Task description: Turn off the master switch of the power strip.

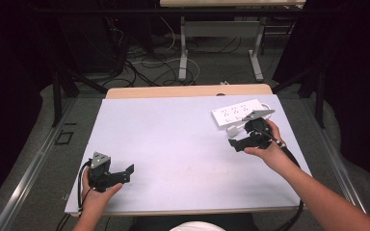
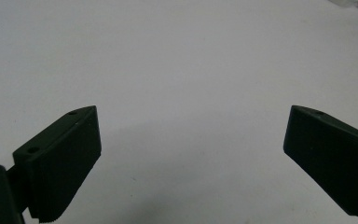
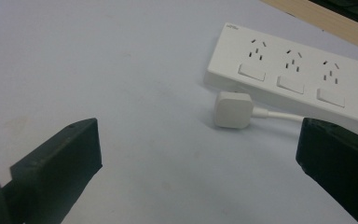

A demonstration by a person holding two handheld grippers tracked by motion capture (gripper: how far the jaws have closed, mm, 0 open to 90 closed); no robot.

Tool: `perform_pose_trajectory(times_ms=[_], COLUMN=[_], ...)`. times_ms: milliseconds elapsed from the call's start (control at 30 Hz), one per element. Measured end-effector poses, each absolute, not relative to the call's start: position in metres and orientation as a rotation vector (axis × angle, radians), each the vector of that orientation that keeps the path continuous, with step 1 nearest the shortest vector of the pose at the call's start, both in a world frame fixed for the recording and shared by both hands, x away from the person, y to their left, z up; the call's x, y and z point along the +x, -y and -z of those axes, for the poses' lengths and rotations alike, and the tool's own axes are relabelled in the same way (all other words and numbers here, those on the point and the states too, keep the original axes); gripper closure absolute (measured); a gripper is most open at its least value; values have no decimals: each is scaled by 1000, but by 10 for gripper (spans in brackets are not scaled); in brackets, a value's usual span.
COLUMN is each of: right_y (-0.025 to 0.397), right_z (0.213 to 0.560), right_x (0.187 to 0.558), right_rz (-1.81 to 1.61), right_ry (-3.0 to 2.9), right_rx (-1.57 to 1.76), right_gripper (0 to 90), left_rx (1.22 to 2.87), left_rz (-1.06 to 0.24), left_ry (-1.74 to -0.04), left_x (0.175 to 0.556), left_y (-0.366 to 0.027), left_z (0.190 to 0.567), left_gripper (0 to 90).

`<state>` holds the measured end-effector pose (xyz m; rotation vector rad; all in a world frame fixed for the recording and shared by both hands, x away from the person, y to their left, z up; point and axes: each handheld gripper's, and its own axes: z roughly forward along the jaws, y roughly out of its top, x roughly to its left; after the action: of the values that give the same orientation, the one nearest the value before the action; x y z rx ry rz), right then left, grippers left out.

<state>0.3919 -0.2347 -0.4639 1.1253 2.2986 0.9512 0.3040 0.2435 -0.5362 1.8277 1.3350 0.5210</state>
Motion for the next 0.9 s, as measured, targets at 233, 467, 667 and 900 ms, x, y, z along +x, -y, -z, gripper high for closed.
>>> perform_pose_trajectory(times_ms=[233,467,667,900], right_y=[237,240,244,255], right_z=[471,479,491,502], right_x=[371,351,337,327], right_rz=[-978,-1018,-1052,-1071], right_ry=[-2293,-2279,-2239,-2191], right_rx=[1110,1089,1092,1114], right_gripper=[0,0,0,0], left_rx=[1827,1831,1836,1829], left_rz=[-518,-517,-516,-514], left_ry=[-1332,-1332,-1325,-1325], left_x=[303,303,303,303], left_y=[-243,-242,-241,-240], left_z=[536,537,537,537], left_gripper=[40,40,40,40])
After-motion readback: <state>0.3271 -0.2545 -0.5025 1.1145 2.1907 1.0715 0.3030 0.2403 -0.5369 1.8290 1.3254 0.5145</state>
